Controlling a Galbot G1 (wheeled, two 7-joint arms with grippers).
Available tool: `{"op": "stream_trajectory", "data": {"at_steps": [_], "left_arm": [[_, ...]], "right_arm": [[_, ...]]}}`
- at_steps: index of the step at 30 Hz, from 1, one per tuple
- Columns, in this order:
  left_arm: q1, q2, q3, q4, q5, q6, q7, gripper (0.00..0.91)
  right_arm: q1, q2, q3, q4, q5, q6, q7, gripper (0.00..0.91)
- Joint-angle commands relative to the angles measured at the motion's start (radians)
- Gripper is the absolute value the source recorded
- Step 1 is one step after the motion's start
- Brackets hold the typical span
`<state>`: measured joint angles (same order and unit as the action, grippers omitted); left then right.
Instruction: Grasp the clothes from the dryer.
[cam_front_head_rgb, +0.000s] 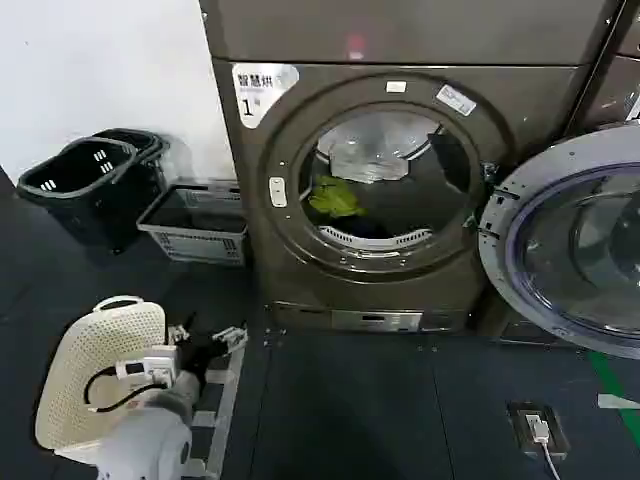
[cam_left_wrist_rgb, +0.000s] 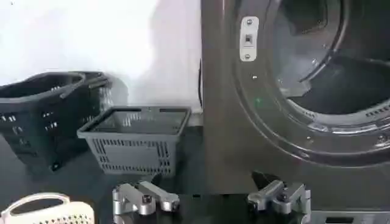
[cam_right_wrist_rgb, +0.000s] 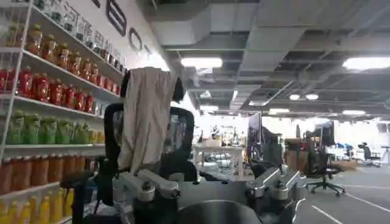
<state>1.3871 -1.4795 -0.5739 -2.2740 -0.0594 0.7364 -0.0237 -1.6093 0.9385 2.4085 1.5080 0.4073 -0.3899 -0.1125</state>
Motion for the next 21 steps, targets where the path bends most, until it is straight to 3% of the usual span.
{"op": "stream_trajectory", "data": {"at_steps": [1, 21], "left_arm": [[0.004, 0.005, -0.002, -0.002, 0.003, 0.049, 0.000, 0.907], [0.012, -0.008, -0.002, -0.007, 0.007, 0.049, -0.005, 0.907]], "right_arm": [[0.001, 0.004, -0.036, -0.012, 0.022, 0.085, 0.041, 0.907], [0.011, -0.016, -0.043, -0.057, 0.015, 0.086, 0.080, 0.907]]}}
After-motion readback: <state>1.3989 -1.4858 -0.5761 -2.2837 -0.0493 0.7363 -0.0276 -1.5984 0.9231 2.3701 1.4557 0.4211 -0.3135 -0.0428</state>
